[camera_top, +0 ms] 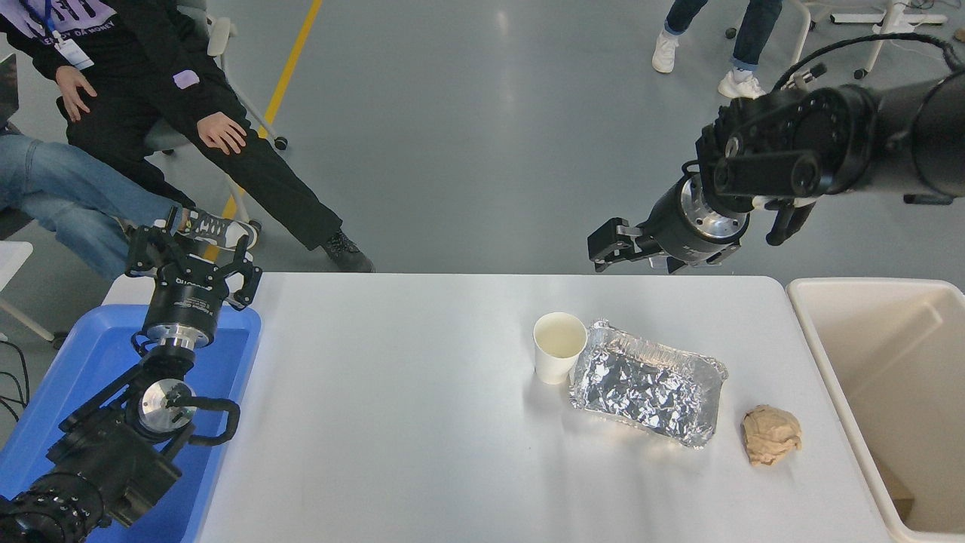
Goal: Pick up paper cup place in dustbin
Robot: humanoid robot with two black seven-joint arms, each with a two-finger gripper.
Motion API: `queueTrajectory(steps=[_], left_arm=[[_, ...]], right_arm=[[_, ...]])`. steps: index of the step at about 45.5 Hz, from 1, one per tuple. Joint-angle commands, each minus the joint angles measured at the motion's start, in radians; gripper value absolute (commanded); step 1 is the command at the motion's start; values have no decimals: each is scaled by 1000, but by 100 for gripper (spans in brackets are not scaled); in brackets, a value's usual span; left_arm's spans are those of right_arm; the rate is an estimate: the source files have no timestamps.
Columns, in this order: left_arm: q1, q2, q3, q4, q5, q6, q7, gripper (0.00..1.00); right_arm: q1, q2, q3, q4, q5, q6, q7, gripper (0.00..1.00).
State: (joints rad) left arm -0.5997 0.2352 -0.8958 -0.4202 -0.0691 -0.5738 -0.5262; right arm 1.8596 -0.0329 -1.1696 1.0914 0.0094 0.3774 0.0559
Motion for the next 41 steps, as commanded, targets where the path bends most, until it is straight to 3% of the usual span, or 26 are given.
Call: queueTrajectory(steps=[1, 14, 41], left_arm=[[0, 0, 0, 0, 0, 0, 0, 99], [0, -1, 0, 0, 0, 0, 0, 99], [0, -1, 0, 0, 0, 0, 0, 99]], right_arm=[[-135, 33, 57, -65, 6, -63, -1, 100], [-304, 33, 70, -223, -6, -64, -5, 100], [-389, 33, 166, -309, -23, -64, -21, 100]])
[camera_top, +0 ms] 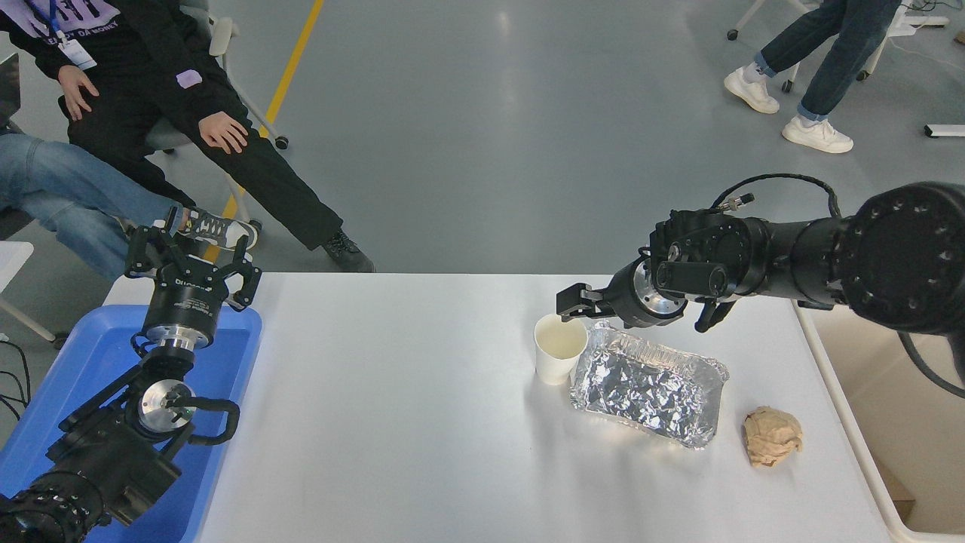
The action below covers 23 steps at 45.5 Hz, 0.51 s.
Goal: Pick up paper cup place in dustbin
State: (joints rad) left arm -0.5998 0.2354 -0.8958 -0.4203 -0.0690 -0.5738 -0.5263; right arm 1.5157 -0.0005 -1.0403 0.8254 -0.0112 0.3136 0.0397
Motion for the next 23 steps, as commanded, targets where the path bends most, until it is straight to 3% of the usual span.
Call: queueTrajectory(steps=[1, 23], left_arm=[[0, -1, 0, 0, 0, 2, 0, 99], [0, 1, 0, 0, 0, 0, 0, 99]], right_arm=[[-48, 0, 37, -45, -3, -2, -4, 100], [-186, 0, 117, -109, -6, -8, -3, 100]])
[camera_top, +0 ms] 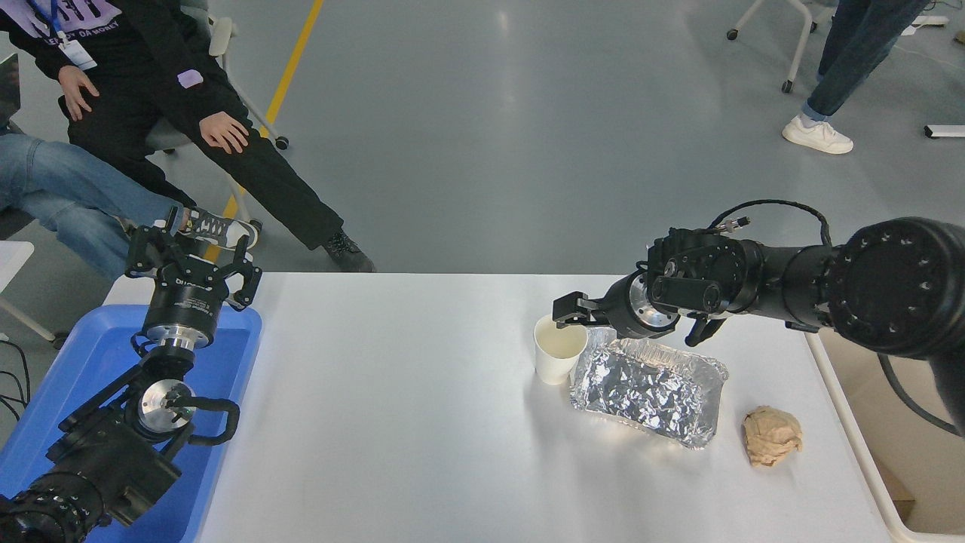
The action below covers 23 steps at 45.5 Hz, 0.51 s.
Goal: Pick up paper cup place in dustbin
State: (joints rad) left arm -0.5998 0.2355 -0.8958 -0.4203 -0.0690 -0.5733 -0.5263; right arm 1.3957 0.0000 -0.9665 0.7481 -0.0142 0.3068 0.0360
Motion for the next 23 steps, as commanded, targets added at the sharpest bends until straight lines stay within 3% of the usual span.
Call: queueTrajectory(steps=[1, 8, 16, 23], left_arm=[[0, -1, 0, 0, 0, 0, 0, 99], [0, 1, 0, 0, 0, 0, -1, 99], [0, 1, 0, 0, 0, 0, 0, 99], [0, 1, 0, 0, 0, 0, 0, 99]], right_arm=[[-67, 0, 45, -32, -4, -2, 1, 100], [-67, 0, 45, -32, -3, -8, -1, 89], [-69, 0, 51, -42, 0, -9, -1, 36], [-73, 0, 51, -45, 8, -9, -1, 5]])
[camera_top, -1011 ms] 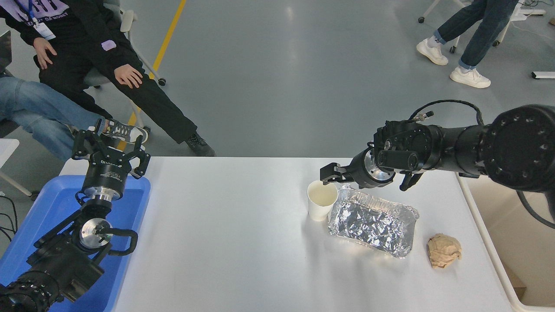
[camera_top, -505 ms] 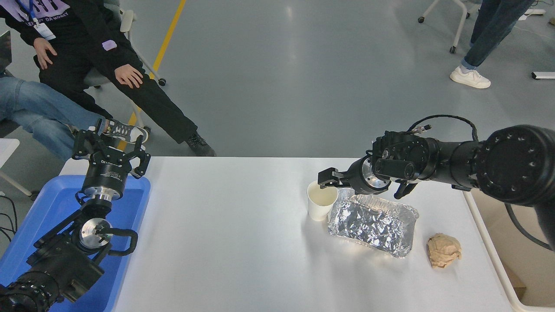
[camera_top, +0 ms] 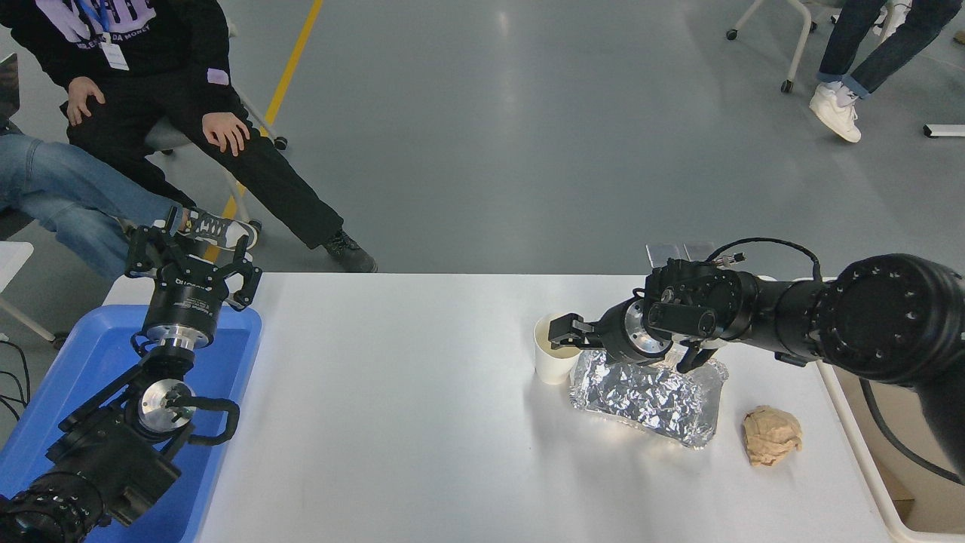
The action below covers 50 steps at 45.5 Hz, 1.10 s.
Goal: Pick up paper cup place in dustbin
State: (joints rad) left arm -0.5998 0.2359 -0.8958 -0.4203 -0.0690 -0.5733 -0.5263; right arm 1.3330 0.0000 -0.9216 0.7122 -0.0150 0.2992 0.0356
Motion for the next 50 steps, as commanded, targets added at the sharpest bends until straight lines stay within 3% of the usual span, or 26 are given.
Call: queueTrajectory(steps=[1, 28, 38, 44, 50], left_arm=[[0, 0, 0, 0, 0, 0, 0, 99], [0, 0, 0, 0, 0, 1, 0, 99], [0, 0, 0, 0, 0, 0, 0, 99], [0, 0, 0, 0, 0, 0, 0, 99], [0, 0, 0, 0, 0, 0, 0, 99]], right_arm=[[-14, 0, 6, -11, 10, -2, 0, 1], [49, 0, 15, -11, 23, 29, 7, 0], [250, 0, -5, 101, 20, 282, 9, 0], [365, -64, -14, 119, 9, 486, 9, 0], [514, -94, -85, 177, 10, 486, 7, 0]])
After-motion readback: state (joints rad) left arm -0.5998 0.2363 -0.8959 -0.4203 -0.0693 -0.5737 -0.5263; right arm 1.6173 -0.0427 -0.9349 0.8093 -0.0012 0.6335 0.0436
